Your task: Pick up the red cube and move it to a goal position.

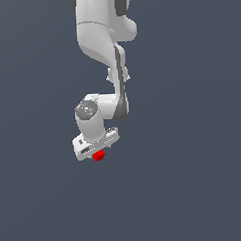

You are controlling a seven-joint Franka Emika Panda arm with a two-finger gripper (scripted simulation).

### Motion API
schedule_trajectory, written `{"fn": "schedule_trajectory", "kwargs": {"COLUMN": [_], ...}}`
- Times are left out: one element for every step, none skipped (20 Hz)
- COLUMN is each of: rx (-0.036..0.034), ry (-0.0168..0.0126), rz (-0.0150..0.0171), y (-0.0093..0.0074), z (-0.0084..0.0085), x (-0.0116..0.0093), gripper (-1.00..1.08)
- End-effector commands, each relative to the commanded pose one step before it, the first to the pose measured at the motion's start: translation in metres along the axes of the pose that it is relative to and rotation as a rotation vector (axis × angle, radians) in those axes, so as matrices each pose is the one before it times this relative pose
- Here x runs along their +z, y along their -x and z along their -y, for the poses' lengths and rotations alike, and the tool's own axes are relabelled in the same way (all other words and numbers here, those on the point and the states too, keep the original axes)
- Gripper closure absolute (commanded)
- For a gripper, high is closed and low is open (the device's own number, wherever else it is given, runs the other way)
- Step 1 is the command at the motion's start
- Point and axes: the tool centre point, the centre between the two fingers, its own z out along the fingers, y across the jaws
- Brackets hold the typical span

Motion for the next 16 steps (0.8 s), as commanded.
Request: {"fn": "schedule_trajectory", "kwargs": {"rx": [-0.03643,-0.00462,-0.00330,-0.00207,-0.00069,0.00000,0.00000,0.00000,0.00000,0.00000,0.00000,0.00000,0.00000,0.00000,0.00000,0.00207], "ry": [-0.01678,0.00026,0.00019,0.00012,0.00004,0.00000,0.00000,0.00000,0.00000,0.00000,0.00000,0.00000,0.00000,0.00000,0.00000,0.00098], "rz": [0.00854,-0.00023,-0.00016,-0.00010,-0.00003,0.00000,0.00000,0.00000,0.00000,0.00000,0.00000,0.00000,0.00000,0.00000,0.00000,0.00013], "y": [-0.00385,-0.00032,-0.00025,-0.00019,-0.00007,0.00000,0.00000,0.00000,0.00000,0.00000,0.00000,0.00000,0.00000,0.00000,0.00000,0.00089], "z": [0.01104,-0.00081,-0.00058,-0.00030,-0.00010,0.00000,0.00000,0.00000,0.00000,0.00000,0.00000,0.00000,0.00000,0.00000,0.00000,-0.00129], "x": [0.01319,0.00090,0.00064,0.00038,0.00012,0.00000,0.00000,0.00000,0.00000,0.00000,0.00000,0.00000,0.00000,0.00000,0.00000,-0.00051], "gripper": [-0.92,-0.92,-0.92,-0.92,-0.92,1.08,1.08,1.08,1.08,1.08,1.08,1.08,1.08,1.08,1.08,1.08]}}
